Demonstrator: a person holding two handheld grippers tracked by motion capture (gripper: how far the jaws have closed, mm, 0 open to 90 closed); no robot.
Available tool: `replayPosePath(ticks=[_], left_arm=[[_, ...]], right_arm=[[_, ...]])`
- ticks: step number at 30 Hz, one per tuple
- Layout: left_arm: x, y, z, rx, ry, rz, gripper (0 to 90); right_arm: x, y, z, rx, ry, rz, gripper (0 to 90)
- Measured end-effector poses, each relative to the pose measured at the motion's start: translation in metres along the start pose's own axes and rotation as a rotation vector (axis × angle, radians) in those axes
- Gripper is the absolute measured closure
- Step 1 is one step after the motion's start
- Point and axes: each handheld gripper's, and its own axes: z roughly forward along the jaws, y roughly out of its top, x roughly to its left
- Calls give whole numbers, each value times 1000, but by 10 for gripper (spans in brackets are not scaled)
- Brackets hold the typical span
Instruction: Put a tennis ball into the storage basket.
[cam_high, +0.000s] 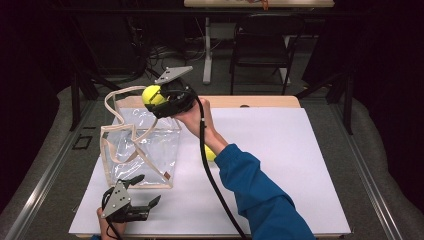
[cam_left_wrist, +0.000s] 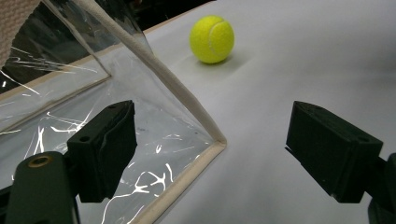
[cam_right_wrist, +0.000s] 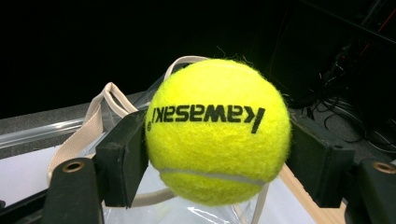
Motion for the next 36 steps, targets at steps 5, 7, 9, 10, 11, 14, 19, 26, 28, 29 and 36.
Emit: replayPosePath(ticks=[5, 7, 9, 10, 11, 14, 19, 26, 28, 29, 36], left_arm=[[0, 0, 0, 2, -4, 2, 160], [0, 0, 0, -1, -4, 2, 160], [0, 0, 0, -1, -3, 1, 160], [0, 0, 0, 0, -4, 0, 160], [0, 0, 0, -1, -4, 0, 160], [0, 0, 0, -2, -2, 0, 160], [-1, 0, 0, -3, -3, 0, 160], [0, 0, 0, -5, -2, -2, 160], [0, 0, 0, -4, -3, -2, 160], [0, 0, 0, -4, -3, -2, 160], [0, 1, 0, -6, -3, -1, 159]], right_arm=[[4, 0, 6, 5, 0, -7, 261], [6, 0, 8, -1, -1, -5, 261], [7, 0, 9, 2, -2, -10, 261], [7, 0, 9, 1, -1, -10, 261], [7, 0, 10, -1, -1, -11, 261], [9, 0, 12, 0, -3, -11, 261], [11, 0, 14, -1, -6, -12, 261], [15, 0, 19, 6, -2, -19, 260], [15, 0, 21, 10, -2, -19, 260], [15, 0, 21, 10, -1, -18, 260], [17, 0, 26, 23, 3, -17, 258]])
